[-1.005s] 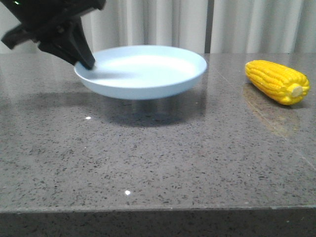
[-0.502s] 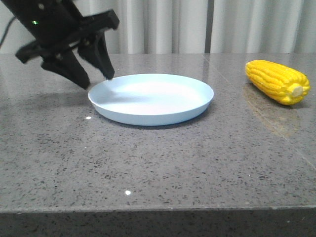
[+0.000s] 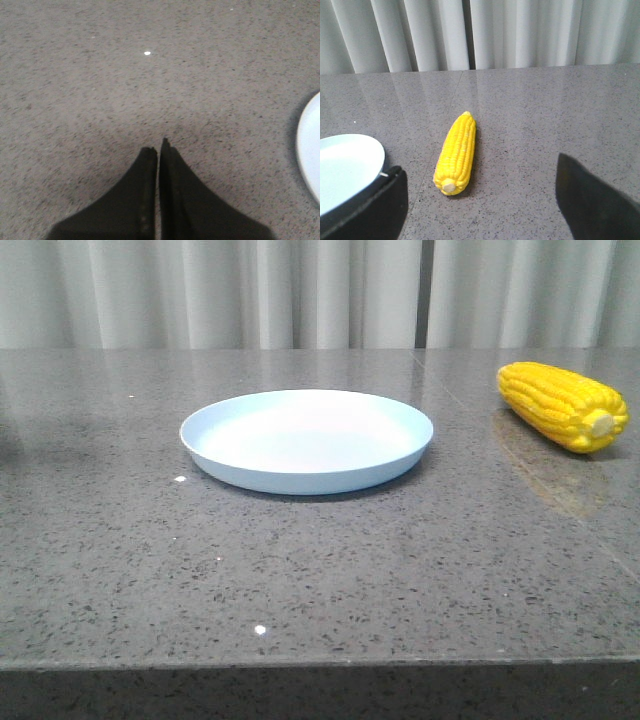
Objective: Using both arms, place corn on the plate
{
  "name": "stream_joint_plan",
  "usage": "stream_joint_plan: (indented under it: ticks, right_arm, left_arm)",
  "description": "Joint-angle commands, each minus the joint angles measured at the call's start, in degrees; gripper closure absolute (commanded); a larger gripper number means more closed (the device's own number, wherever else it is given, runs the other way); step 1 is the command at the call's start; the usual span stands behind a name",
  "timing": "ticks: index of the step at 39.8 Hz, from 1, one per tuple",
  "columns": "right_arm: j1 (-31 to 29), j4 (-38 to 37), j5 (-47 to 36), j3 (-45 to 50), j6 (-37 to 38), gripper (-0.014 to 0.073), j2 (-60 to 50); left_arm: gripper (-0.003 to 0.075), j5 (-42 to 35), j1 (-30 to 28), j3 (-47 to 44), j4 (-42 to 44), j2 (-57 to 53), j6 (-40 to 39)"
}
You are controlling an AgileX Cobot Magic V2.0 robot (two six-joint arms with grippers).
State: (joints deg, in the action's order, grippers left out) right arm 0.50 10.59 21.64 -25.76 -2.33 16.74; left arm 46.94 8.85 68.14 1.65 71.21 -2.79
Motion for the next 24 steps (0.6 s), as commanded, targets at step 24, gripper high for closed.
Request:
stream_joint_plan:
  ticks: [24]
  right_arm:
    - [-0.23,0.37,-4.68,-1.98,-0.42,-0.003,0.96]
  left_arm:
    - [0.0741,-24.59,-2.08,-34.61,0.3,-47.26,-0.32]
